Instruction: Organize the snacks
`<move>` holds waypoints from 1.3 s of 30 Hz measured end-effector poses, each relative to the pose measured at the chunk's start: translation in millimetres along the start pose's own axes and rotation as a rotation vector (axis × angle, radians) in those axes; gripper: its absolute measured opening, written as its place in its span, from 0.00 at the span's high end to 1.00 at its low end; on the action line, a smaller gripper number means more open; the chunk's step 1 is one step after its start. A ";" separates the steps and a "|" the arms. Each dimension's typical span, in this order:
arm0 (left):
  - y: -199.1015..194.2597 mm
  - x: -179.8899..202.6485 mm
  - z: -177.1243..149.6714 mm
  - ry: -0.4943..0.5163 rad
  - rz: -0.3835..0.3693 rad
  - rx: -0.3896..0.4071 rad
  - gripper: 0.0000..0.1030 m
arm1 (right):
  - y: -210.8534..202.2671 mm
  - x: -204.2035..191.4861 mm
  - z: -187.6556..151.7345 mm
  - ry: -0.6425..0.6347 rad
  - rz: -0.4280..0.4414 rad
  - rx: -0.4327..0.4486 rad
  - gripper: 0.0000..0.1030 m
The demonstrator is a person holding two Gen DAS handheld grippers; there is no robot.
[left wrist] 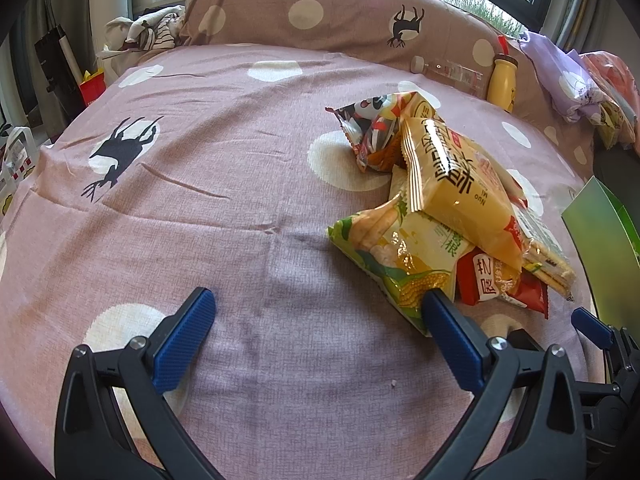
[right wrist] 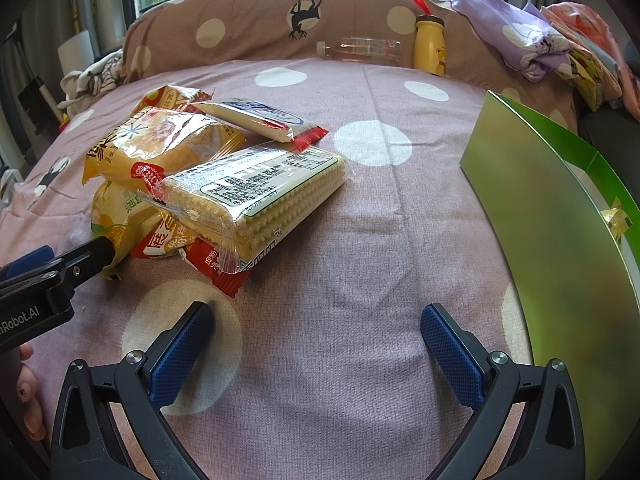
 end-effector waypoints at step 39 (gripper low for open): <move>-59.3 47.3 20.9 -0.009 -0.236 0.026 0.05 | -69.9 19.4 63.8 0.261 0.342 -0.045 0.01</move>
Point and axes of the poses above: each gripper's, at about its wrist camera, not at the fingertips, and y roughly the way its jaws point, x to its right, z to its top, the point moved 10 cm from there along y, roughly the way its jaws point, and after that the axes turned 1 degree about -z, right-handed, at the moved point
